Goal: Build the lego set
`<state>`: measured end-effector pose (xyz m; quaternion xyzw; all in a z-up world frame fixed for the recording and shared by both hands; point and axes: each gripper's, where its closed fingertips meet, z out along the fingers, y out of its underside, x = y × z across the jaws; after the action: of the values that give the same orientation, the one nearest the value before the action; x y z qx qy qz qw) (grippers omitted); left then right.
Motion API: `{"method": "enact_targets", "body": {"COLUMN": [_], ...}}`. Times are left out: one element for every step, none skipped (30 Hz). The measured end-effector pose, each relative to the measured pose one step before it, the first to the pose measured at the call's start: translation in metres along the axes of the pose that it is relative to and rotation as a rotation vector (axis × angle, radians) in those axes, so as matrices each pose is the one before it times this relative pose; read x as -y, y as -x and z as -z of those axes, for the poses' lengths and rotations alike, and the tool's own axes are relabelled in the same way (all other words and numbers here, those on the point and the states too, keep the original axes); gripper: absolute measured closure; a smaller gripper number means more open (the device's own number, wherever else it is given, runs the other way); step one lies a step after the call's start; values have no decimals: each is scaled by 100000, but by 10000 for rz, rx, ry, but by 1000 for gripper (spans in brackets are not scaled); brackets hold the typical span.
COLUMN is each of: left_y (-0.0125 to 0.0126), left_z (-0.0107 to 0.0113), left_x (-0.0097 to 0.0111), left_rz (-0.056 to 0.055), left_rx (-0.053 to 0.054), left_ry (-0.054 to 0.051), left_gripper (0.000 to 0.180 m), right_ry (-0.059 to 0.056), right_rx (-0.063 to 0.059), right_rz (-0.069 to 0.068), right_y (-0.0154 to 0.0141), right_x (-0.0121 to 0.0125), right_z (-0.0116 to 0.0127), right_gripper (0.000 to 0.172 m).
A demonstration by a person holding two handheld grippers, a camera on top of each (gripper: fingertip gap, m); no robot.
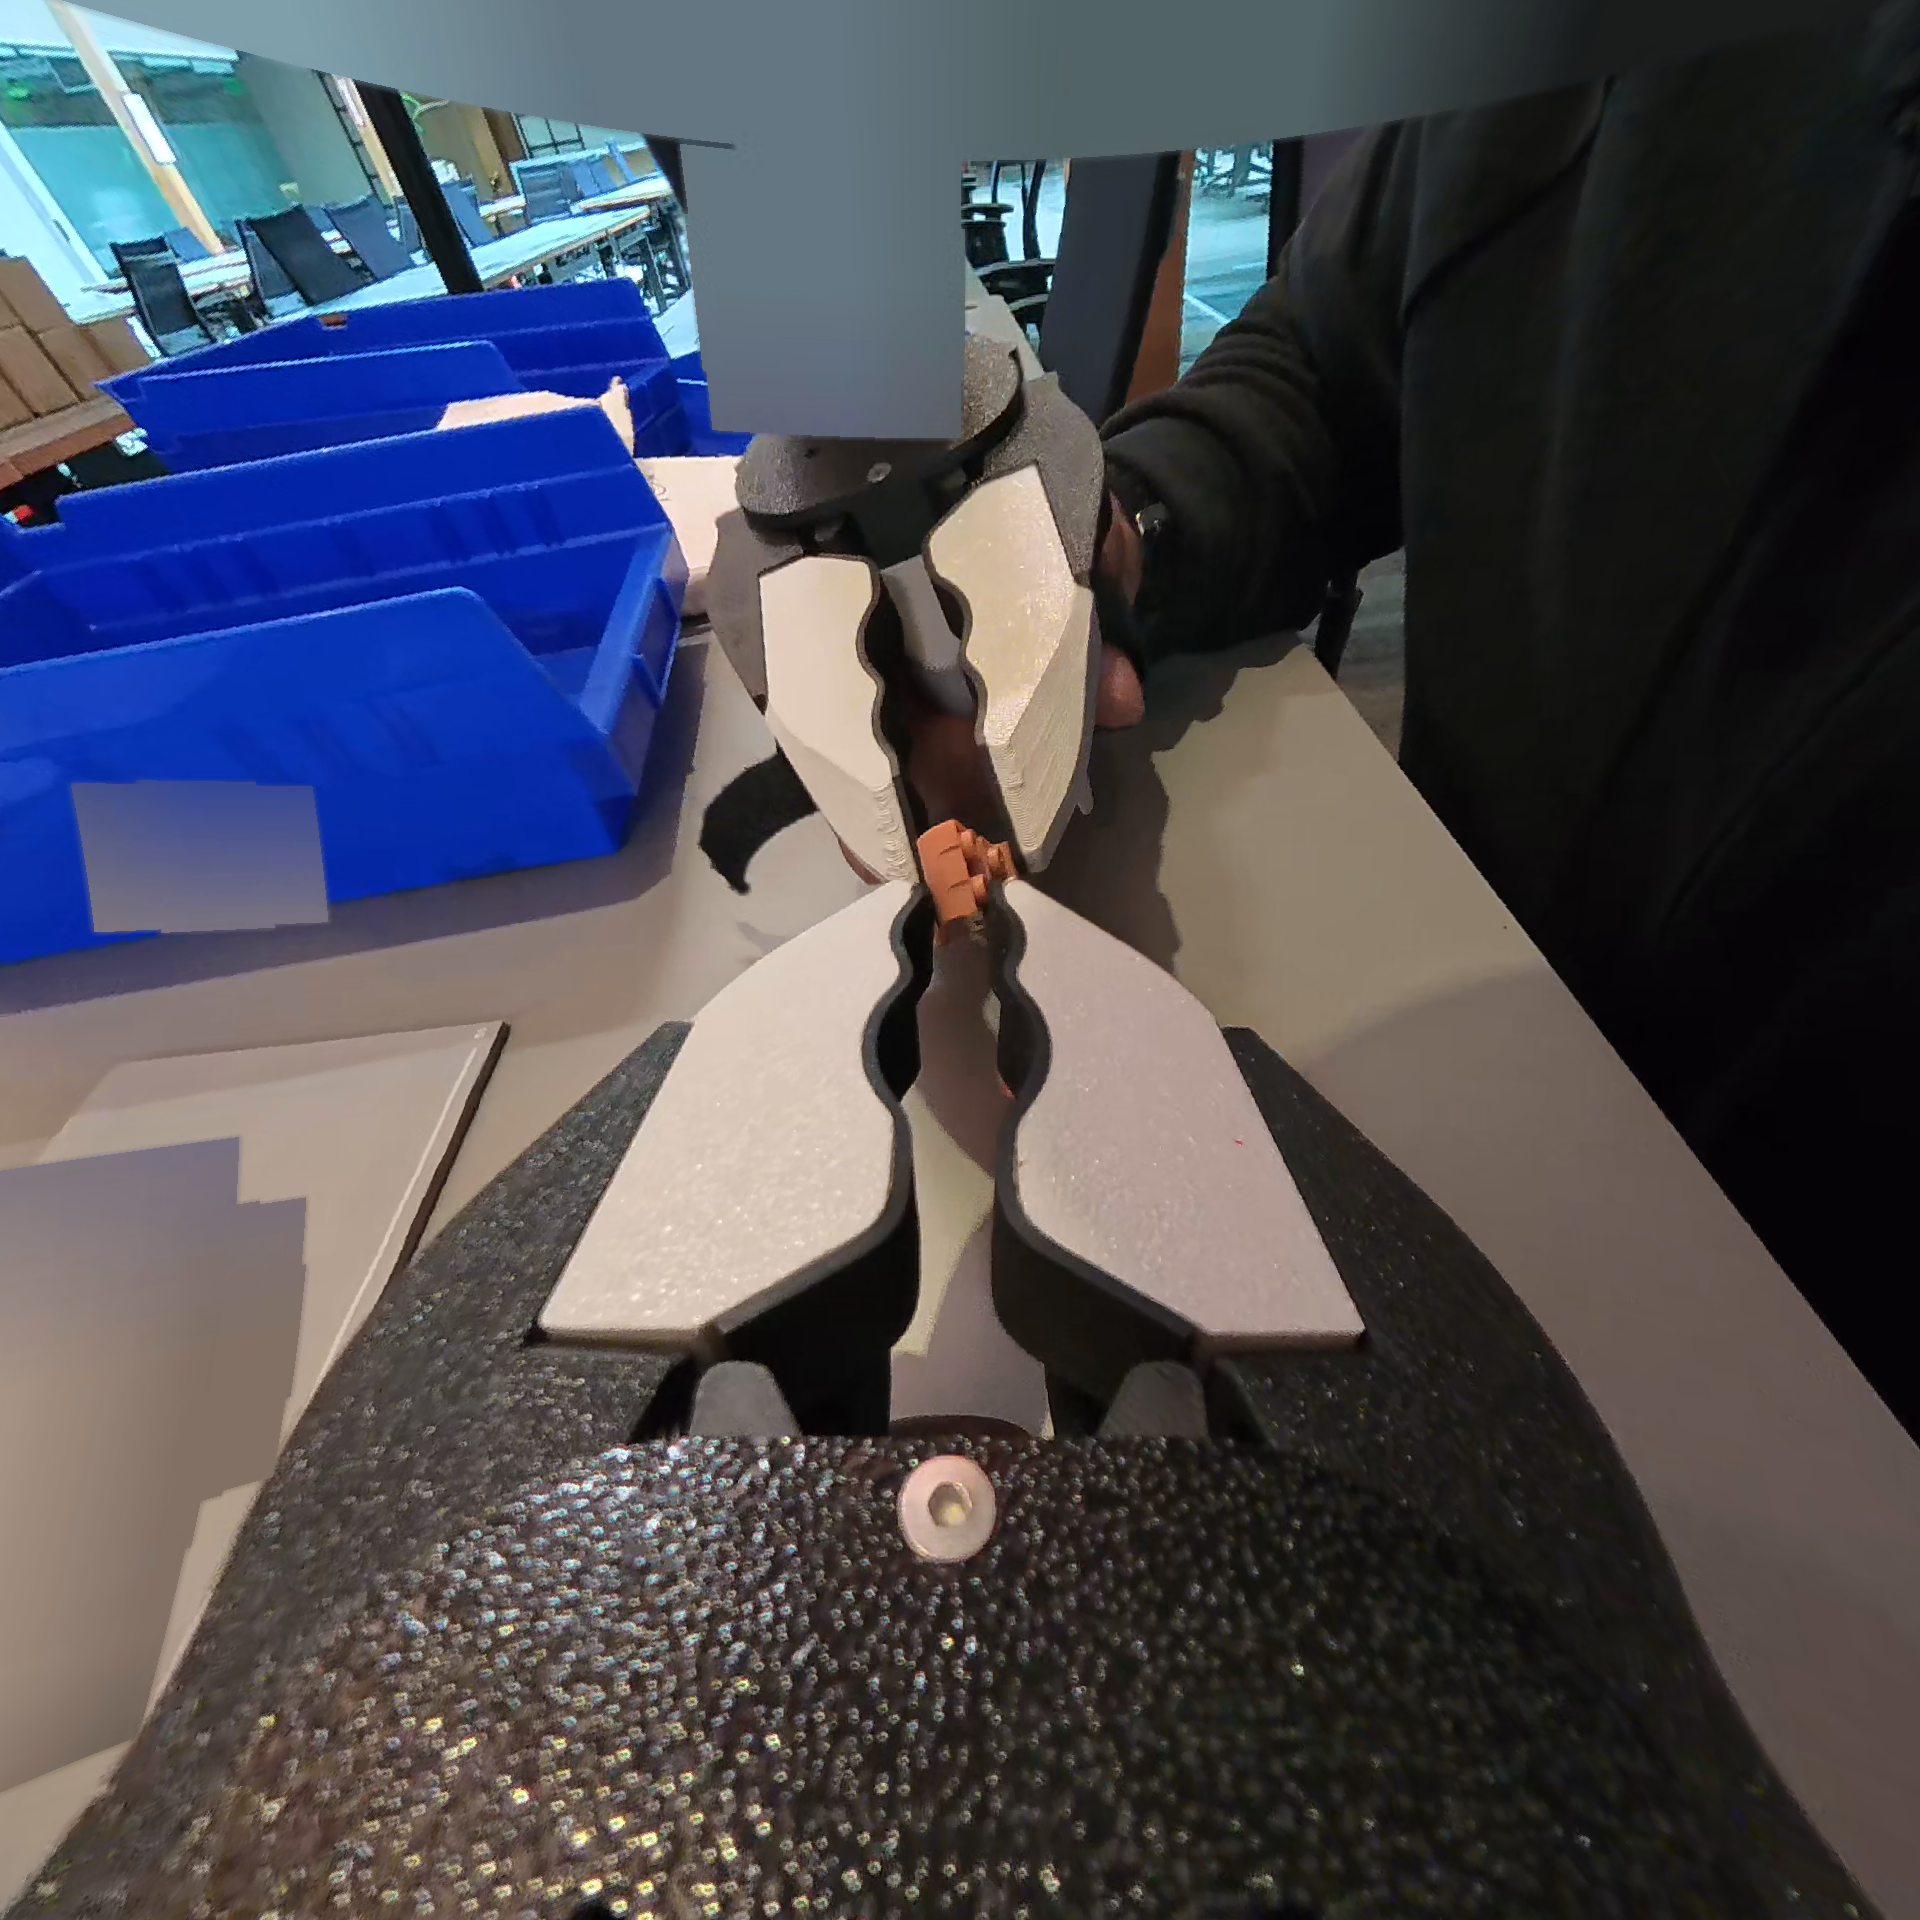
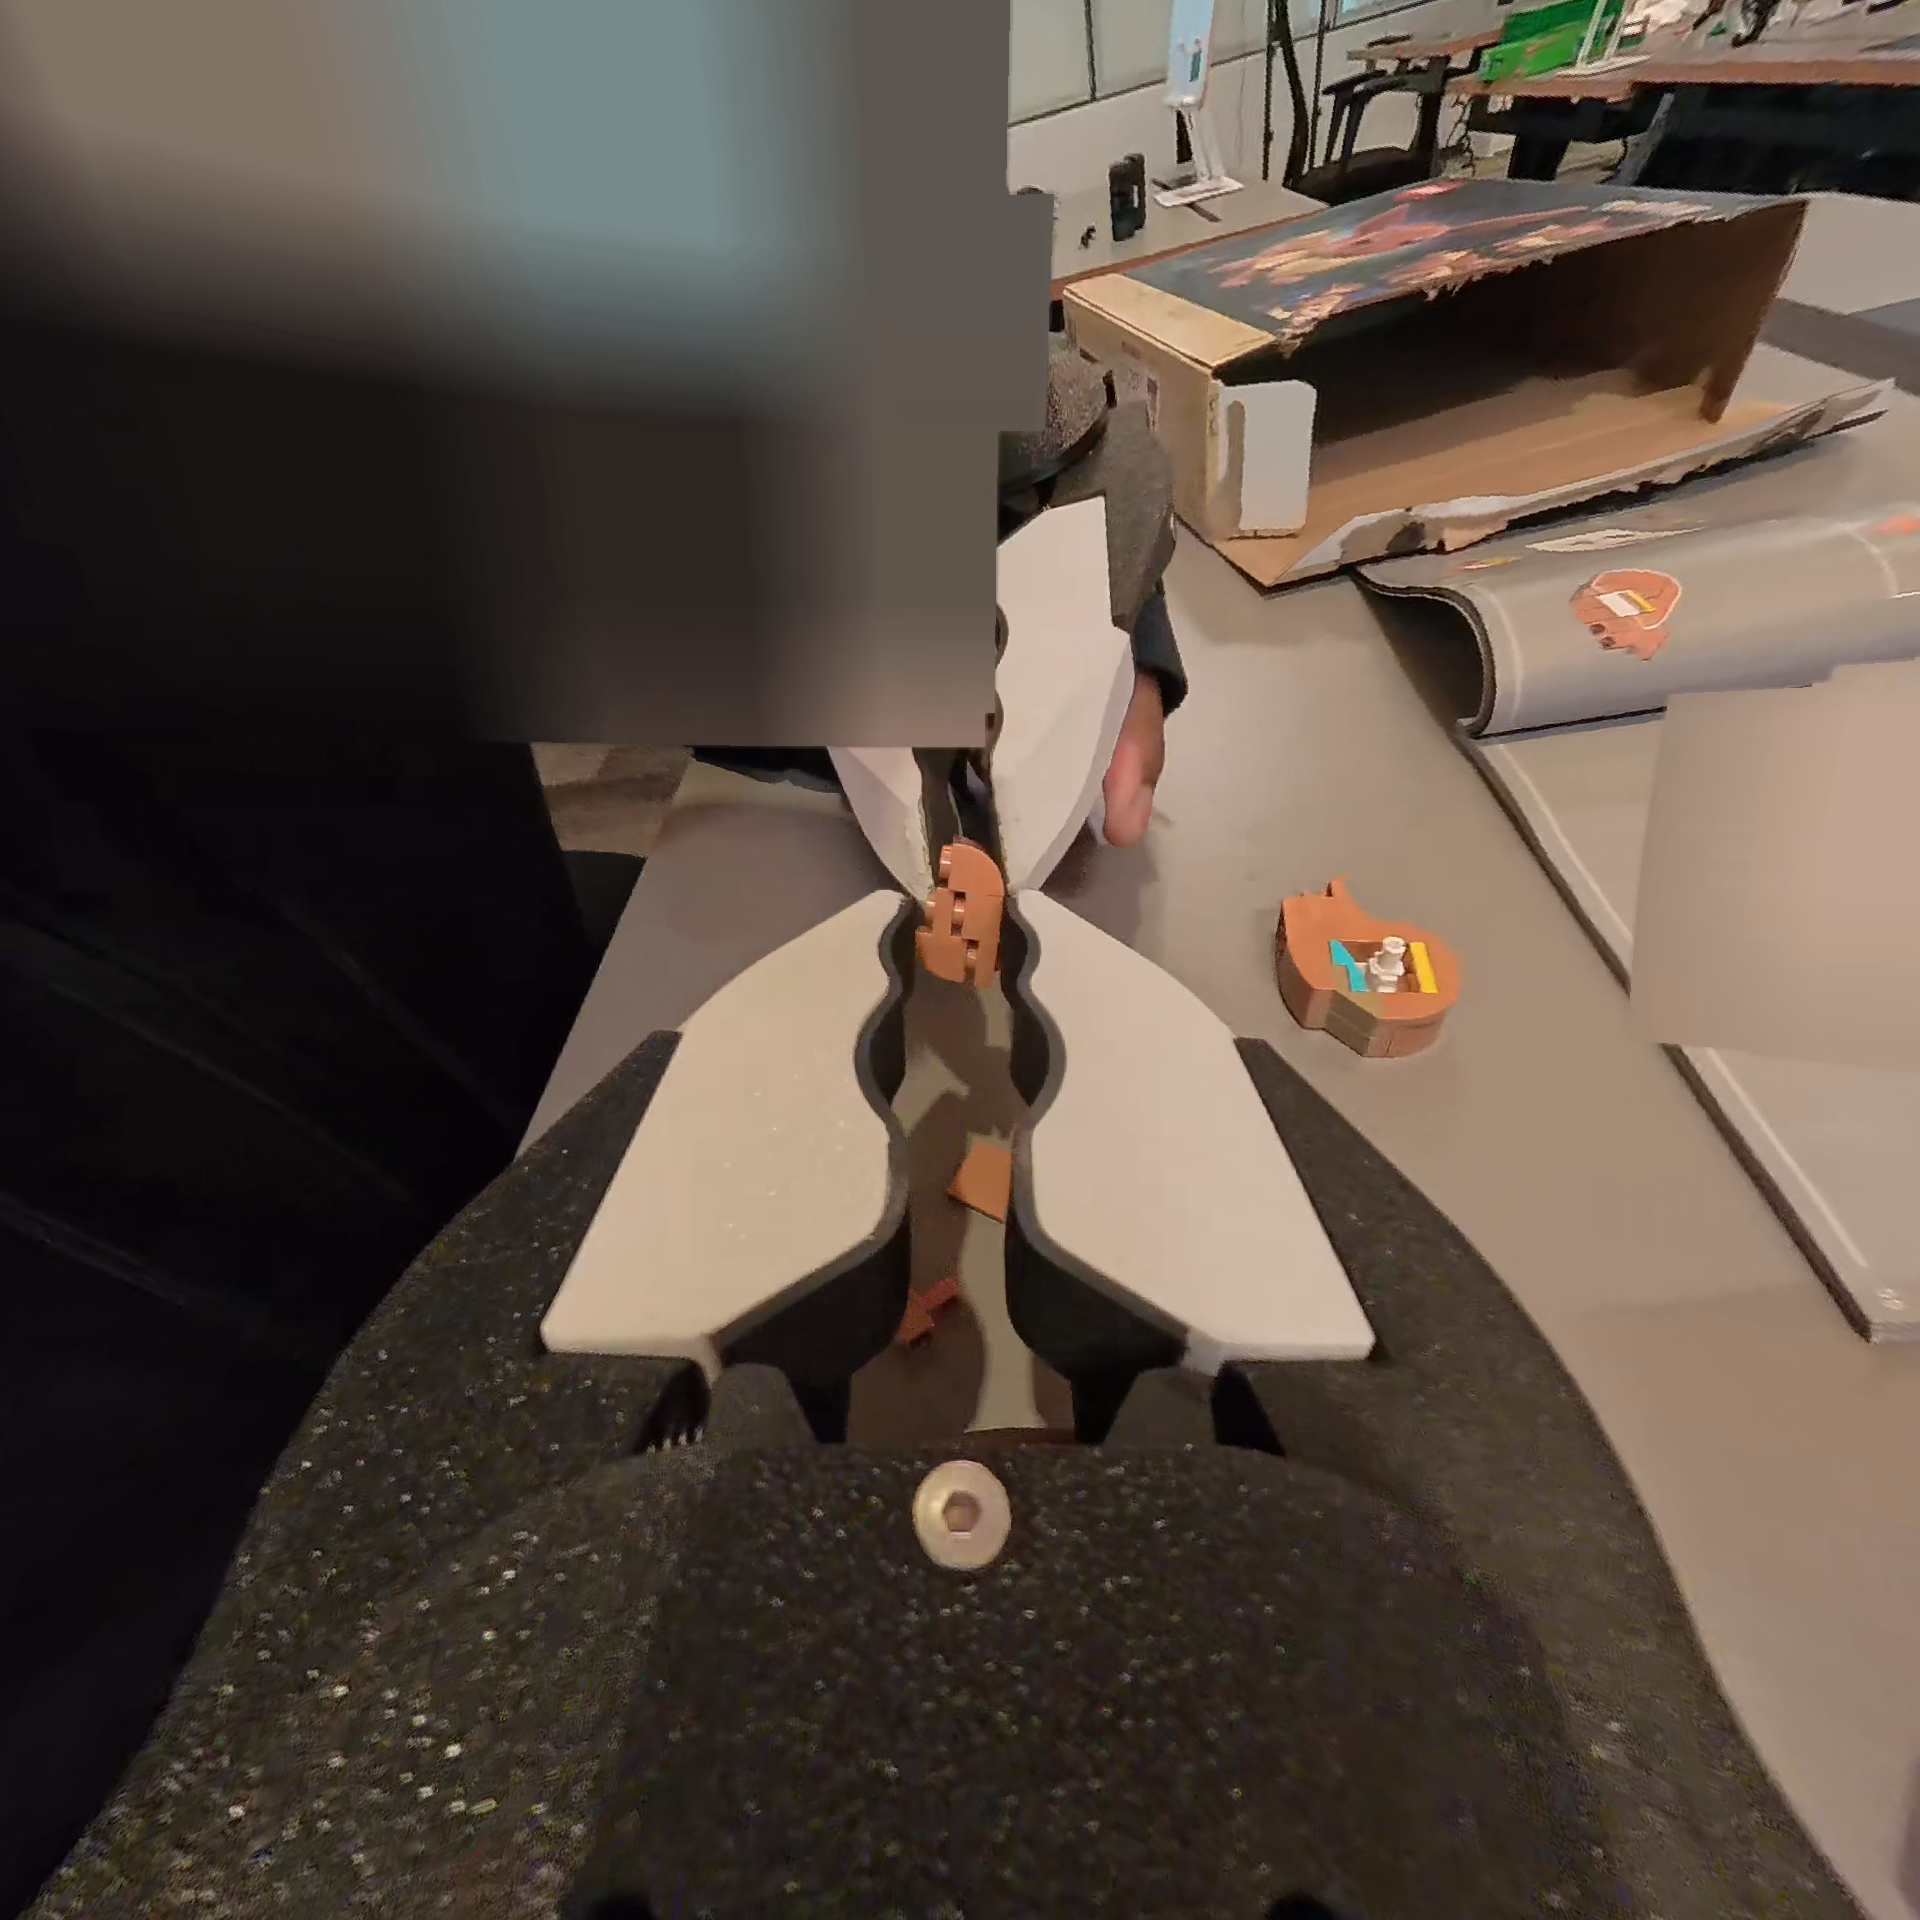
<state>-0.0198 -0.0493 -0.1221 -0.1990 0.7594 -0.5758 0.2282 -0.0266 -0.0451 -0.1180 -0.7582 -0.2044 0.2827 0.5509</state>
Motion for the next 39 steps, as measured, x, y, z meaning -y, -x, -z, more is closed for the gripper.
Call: {"method": "enact_targets", "body": {"left_y": [-2, 13, 0, 25, 42, 34, 49, 58, 82, 95, 78, 45, 10, -9, -24, -10, -38, -48, -49, -43, -84, -46, -68, -30, 51, 48, 53, 112, 131, 129, 163, 175, 137, 76, 35, 68, 11, -15, -64], "left_z": [13, 12, 8, 23, 15, 17, 5, 14, 8, 11, -9, -2, -5, 4, 1, 8, -1, 7, 14, 3, 15, 7, 21, 27, 15, -1, -8, 11, 38, 85, 104, 109, 103, 55, 12, -17, -36, -48, -61], "left_x": [62, 34, 51, 54, 21, 30, 23, 42, 37, 15, 19, -10, -16, -10, 21, 10, 13, 33, 46, 22, 31, 13, 12, -3, 27, 12, -12, 8, 48, 95, 110, 152, 171, 156, 163, 88, 29, 7, -27], "left_rz": [9, -15, -26, -14, -12, 1, -3, 7, 34, 34, 46, 39, 32, 16, 5, -4, 0, 6, 6, 4, -5, 6, 37, 67, 51, 28, 28, 53, 82, 120, 167, 198, 215, 226, 220, 183, 125, 88, 49], "left_rx": [-10, 16, 20, 19, 26, 23, 44, 43, 46, 64, 50, 28, -9, -17, -15, -19, -33, -41, -47, -47, -68, -51, -95, -77, -6, 13, 27, 61, 54, 22, 27, 18, -3, -33, -40, -10, -31, -24, -37], "left_ry": [-41, -22, -24, -24, -4, -12, -20, -40, -30, -28, -28, -21, -16, -13, -18, -11, -12, -31, -35, -13, -29, -15, -12, -3, -25, -6, 9, -4, -38, -78, -94, -126, -134, -125, -120, -70, -29, -5, 21], "left_gripper": [171, 171, 171, 171, 171, 171, 171, 171, 171, 171, 171, 171, 171, 171, 171, 171, 171, 171, 171, 171, 171, 171, 171, 171, 171, 171, 171, 170, 170, 170, 170, 170, 170, 169, 169, 169, 168, 167, 166], "right_ry": [-35, -29, -42, -31, -23, -19, -35, -44, -38, -34, -12, -2, 7, -5, -8, 3, 4, -11, -2, -5, -7, -3, 11, -4, -23, -22, -53, -77, -103, -126, -143, -136, -106, -64, -43, -54, -59, -68, -51], "right_rx": [14, -10, -27, -37, -47, -58, -66, -77, -97, -107, -94, -63, -16, 12, 3, 13, 21, 37, 42, 52, 49, 25, 17, -28, -37, -3, 16, 9, 25, 16, 9, 13, 0, 8, 15, 23, -21, -35, -10], "right_rz": [-43, -10, 3, -13, 12, 39, 25, 15, 18, 26, 34, 31, 5, -14, -6, 13, 25, 32, 12, 4, 5, 4, 10, 1, -14, -71, -122, -152, -168, -181, -176, -156, -118, -60, -13, 11, 14, 30, 22], "right_y": [3, 1, -3, -16, -31, -38, -47, -57, -91, -105, -82, -50, -8, 8, 14, 22, 47, 60, 62, 57, 74, 51, 55, -20, -39, -52, -68, -128, -107, -128, -131, -111, -108, -52, 22, 84, 36, 20, 39], "right_x": [46, 41, 58, 50, 40, 28, 56, 49, 44, 37, 14, -19, -9, -3, 7, -7, -2, 23, 9, 7, 6, 1, -15, 15, 37, 19, 26, 55, 100, 142, 179, 170, 143, 76, 50, 57, 80, 96, 81], "right_z": [14, 2, 11, 4, -3, 2, 13, 3, 1, 11, -6, 3, -7, 7, 2, 4, 2, 21, 2, 3, -3, -7, -23, -14, 0, 19, 30, 54, 72, 99, 97, 92, 55, 3, -53, -87, -81, -70, -68], "right_gripper": [157, 157, 157, 157, 157, 157, 157, 157, 157, 157, 157, 157, 157, 157, 157, 157, 157, 157, 157, 157, 157, 157, 157, 158, 158, 158, 158, 158, 158, 158, 158, 158, 158, 158, 158, 158, 158, 158, 158]}}
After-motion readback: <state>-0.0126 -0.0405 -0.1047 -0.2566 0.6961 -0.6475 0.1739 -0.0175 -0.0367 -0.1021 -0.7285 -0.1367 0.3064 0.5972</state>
